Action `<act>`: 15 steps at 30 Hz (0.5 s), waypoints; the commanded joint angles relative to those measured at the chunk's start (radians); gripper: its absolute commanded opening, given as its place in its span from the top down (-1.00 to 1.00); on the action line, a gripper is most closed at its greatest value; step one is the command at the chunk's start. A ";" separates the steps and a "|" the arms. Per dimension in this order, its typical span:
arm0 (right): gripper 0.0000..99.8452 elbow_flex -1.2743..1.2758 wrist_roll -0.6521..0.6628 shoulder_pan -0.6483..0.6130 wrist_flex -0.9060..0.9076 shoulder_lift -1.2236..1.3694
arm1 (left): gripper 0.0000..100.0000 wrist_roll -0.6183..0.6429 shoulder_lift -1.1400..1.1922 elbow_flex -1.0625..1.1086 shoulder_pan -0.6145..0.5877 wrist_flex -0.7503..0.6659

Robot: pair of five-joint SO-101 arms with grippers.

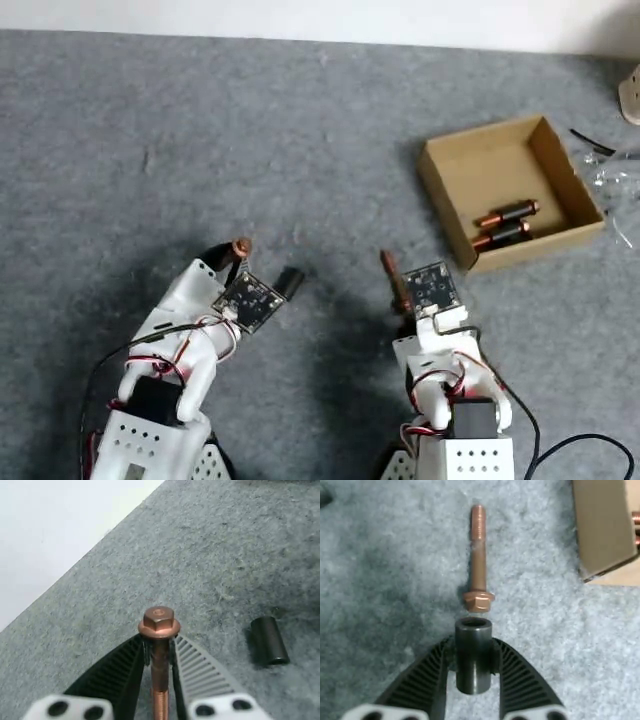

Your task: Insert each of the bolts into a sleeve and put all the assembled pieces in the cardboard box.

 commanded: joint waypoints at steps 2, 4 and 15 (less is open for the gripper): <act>0.98 0.142 0.017 -0.068 -0.180 -0.013 | 0.99 0.008 -0.021 0.024 -0.012 0.002; 0.98 0.142 0.014 -0.088 -0.325 -0.013 | 0.99 0.008 -0.021 0.024 -0.012 0.002; 0.99 0.142 0.014 -0.375 -0.835 -0.004 | 0.99 0.008 -0.022 0.024 -0.012 0.003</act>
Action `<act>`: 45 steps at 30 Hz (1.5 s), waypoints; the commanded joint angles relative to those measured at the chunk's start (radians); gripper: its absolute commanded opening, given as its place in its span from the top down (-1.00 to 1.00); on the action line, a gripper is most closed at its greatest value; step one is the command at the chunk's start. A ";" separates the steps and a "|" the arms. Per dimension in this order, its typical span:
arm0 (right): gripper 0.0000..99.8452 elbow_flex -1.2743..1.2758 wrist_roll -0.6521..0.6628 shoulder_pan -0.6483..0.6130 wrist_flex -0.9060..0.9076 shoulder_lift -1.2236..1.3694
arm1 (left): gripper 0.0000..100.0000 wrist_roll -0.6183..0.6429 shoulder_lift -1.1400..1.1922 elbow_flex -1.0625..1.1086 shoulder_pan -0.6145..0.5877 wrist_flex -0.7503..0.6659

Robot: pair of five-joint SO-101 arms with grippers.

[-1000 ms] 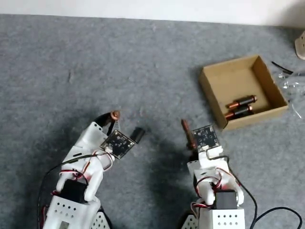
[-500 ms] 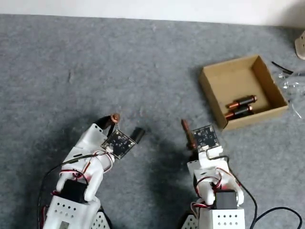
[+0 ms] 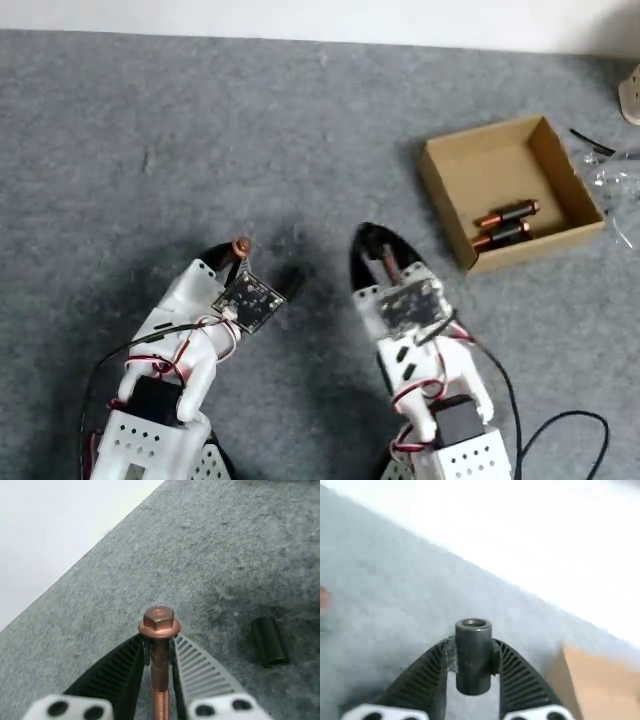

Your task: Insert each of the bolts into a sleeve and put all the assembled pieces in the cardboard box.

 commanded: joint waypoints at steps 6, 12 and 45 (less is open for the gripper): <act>0.99 0.142 0.014 -0.062 0.058 -0.012 | 0.99 0.012 -0.030 0.018 -0.067 -0.003; 0.99 0.142 0.014 -0.062 0.084 -0.004 | 0.99 0.448 -0.030 -0.004 -0.352 -0.206; 0.99 0.142 0.014 -0.025 0.127 -0.002 | 0.99 1.085 -0.028 0.022 -0.547 -0.525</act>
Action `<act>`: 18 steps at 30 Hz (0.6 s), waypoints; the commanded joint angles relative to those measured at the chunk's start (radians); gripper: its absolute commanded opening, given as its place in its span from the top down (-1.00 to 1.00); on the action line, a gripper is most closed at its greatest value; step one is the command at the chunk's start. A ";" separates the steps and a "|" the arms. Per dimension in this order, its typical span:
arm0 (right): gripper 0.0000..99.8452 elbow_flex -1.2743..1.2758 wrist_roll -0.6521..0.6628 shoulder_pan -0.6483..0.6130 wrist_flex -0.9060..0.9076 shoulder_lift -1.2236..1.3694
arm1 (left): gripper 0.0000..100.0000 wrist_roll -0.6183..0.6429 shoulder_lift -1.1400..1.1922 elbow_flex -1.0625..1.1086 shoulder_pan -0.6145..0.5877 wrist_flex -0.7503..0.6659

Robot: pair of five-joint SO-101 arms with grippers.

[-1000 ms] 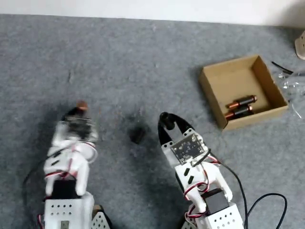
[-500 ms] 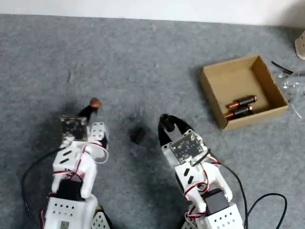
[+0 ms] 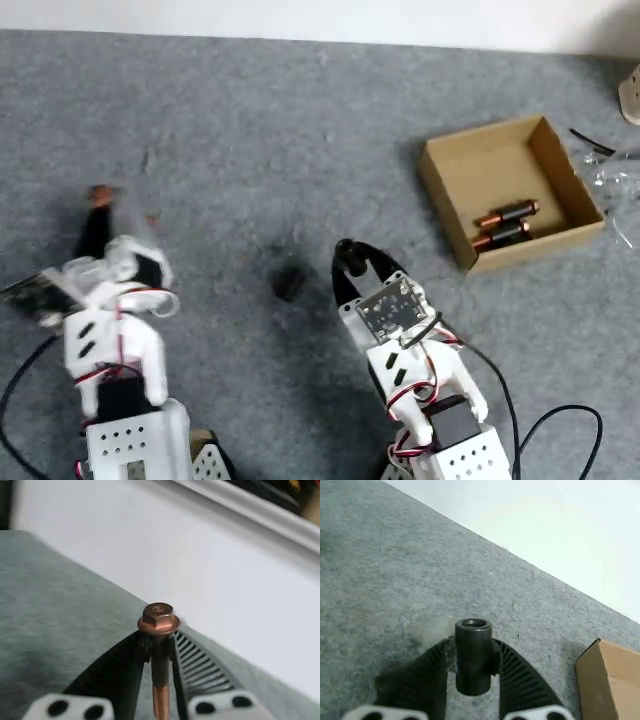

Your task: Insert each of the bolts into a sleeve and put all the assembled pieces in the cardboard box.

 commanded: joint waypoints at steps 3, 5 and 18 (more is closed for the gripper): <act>0.99 0.142 0.014 0.031 0.005 -0.002 | 0.99 0.058 -0.028 0.022 0.013 -0.037; 0.99 0.142 0.014 0.031 0.005 -0.002 | 0.99 0.060 -0.028 0.022 0.081 -0.035; 0.99 0.142 0.015 0.031 0.030 -0.002 | 0.99 0.068 -0.028 0.016 0.194 -0.356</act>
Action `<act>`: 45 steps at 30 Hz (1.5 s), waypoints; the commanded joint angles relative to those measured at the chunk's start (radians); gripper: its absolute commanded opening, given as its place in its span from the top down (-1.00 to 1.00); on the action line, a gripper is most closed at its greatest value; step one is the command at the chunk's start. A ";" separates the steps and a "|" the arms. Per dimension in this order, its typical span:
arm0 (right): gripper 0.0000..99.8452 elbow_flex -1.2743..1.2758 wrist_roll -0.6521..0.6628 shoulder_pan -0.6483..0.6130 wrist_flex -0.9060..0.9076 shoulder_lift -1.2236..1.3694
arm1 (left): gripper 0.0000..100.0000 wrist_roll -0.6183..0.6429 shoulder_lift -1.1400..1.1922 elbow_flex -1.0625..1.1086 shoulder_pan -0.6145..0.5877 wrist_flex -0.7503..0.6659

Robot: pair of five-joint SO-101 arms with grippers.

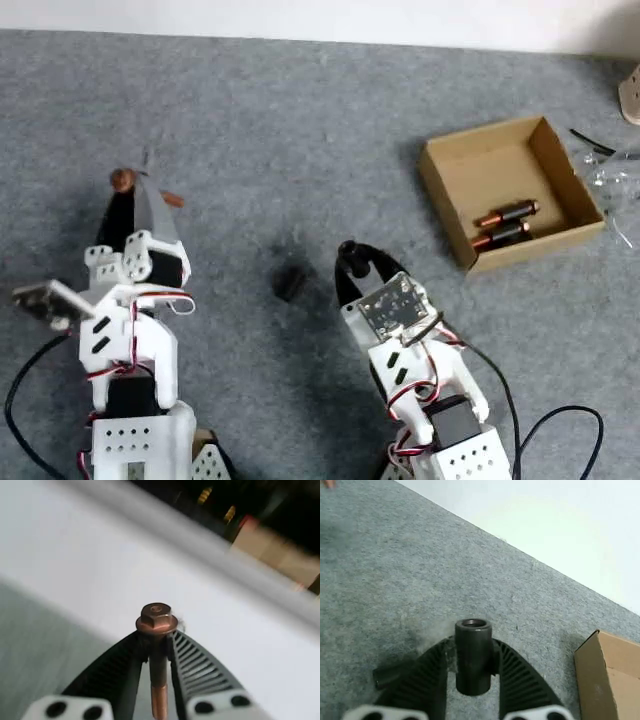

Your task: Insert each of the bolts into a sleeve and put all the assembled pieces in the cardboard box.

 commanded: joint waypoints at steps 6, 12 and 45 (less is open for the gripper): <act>0.99 0.142 0.015 0.018 0.007 -0.002 | 0.99 0.009 -0.021 -0.105 0.186 -0.087; 0.99 0.142 0.014 0.018 0.007 -0.002 | 0.99 0.123 -0.018 -0.226 0.309 0.083; 0.99 0.142 0.015 0.016 0.002 -0.008 | 0.99 0.192 0.438 -0.395 0.438 0.103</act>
